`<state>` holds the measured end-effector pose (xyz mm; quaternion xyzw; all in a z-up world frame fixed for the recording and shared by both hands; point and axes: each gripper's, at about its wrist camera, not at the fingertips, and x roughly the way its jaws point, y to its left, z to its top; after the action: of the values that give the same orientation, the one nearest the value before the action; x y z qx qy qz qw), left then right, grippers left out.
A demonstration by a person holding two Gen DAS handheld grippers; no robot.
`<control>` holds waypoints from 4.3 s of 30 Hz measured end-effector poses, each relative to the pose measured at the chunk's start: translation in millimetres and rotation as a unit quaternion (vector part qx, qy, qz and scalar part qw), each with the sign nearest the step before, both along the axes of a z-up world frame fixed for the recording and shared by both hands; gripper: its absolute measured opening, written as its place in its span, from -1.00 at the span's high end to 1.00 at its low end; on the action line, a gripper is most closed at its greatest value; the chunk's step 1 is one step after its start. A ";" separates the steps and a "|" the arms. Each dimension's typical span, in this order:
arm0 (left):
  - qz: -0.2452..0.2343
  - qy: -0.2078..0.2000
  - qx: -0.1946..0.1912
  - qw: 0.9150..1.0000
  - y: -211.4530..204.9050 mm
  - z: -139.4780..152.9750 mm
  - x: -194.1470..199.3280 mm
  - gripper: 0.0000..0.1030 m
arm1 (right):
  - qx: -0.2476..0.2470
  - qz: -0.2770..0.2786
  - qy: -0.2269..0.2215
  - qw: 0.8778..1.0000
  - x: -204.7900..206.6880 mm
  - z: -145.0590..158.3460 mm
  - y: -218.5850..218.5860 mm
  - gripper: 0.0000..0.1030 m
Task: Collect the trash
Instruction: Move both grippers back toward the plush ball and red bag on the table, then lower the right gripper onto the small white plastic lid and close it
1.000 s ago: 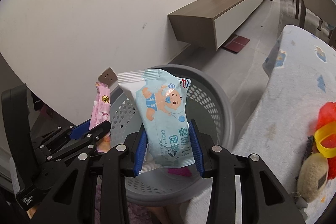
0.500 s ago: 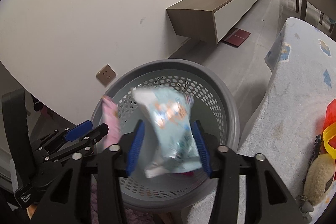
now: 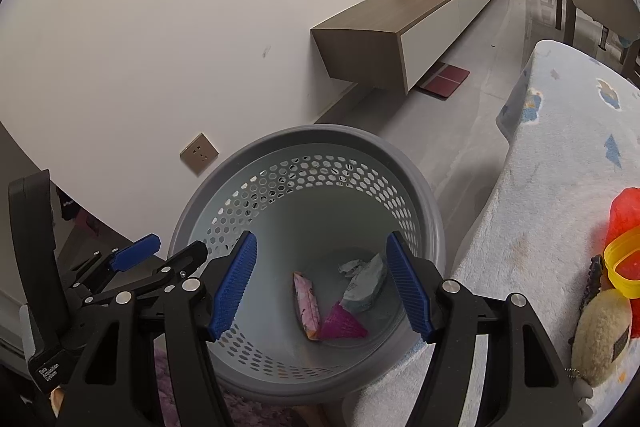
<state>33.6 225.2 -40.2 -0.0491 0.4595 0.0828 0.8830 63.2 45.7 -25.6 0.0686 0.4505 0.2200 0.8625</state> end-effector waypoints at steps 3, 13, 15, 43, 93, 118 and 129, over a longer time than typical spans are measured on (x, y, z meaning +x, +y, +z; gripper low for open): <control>0.000 0.000 -0.001 1.000 0.3 0.1 -0.1 -0.28 | -0.003 -0.001 -0.002 1.000 -0.9 1.1 -0.4 -0.26; -0.007 -0.006 0.001 1.000 -4.4 3.4 -2.7 -0.36 | -0.009 -0.007 -0.007 1.000 -9.2 8.0 -5.1 -0.26; -0.008 -0.008 0.001 1.000 -6.3 4.2 -2.8 -0.36 | -0.013 -0.009 -0.008 1.000 -12.4 9.0 -7.7 -0.26; -0.089 -0.051 0.000 0.995 -70.9 24.2 -19.1 -0.41 | -0.027 -0.124 -0.007 0.992 -81.9 13.8 -103.0 -0.26; -0.208 -0.060 -0.001 0.976 -178.7 20.7 -34.5 -0.87 | -0.111 -0.263 0.018 0.958 -105.7 -16.1 -288.1 -0.26; -0.207 -0.025 0.020 0.978 -197.3 -1.8 -13.6 -0.87 | -0.150 -0.253 0.045 0.955 -33.7 -65.3 -319.7 -0.25; -0.205 -0.026 0.024 0.978 -198.2 -4.1 -13.3 -0.87 | -0.139 -0.251 0.039 0.957 -39.5 -60.5 -314.8 0.24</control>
<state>20.4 27.0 -44.2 0.0654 0.4348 -0.0904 0.8936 23.7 -269.1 -86.1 0.0670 0.4783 -0.0711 0.8727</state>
